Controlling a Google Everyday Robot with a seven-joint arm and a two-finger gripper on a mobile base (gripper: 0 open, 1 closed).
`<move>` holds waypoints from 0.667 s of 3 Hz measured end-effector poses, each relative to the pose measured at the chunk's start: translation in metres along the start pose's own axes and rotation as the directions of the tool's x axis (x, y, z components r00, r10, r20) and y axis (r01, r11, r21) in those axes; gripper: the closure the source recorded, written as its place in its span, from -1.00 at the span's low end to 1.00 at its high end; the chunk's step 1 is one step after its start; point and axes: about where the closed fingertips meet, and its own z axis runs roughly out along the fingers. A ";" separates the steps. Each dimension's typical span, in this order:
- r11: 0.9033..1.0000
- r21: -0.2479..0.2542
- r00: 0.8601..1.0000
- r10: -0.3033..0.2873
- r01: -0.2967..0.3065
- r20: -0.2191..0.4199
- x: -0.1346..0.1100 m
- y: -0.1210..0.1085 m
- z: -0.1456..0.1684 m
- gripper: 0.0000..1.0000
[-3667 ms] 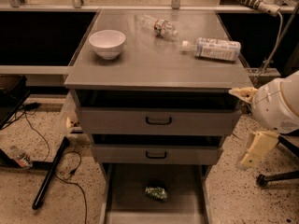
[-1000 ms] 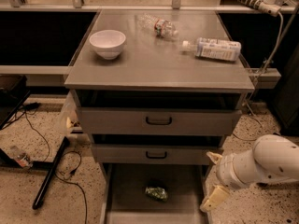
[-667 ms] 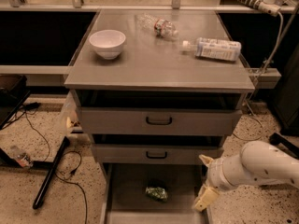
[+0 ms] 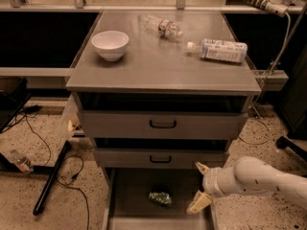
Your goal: Pick green can from bottom drawer and place on counter
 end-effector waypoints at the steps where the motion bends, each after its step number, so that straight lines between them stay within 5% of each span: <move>1: 0.998 0.026 0.997 -0.065 0.064 0.050 0.009 -0.009 0.025 -1.00; 2: 0.992 0.039 0.990 -0.119 0.117 0.070 0.020 -0.018 0.048 -1.00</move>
Offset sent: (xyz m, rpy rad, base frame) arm 0.0415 0.0037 -0.0714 0.0300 -0.1779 0.1106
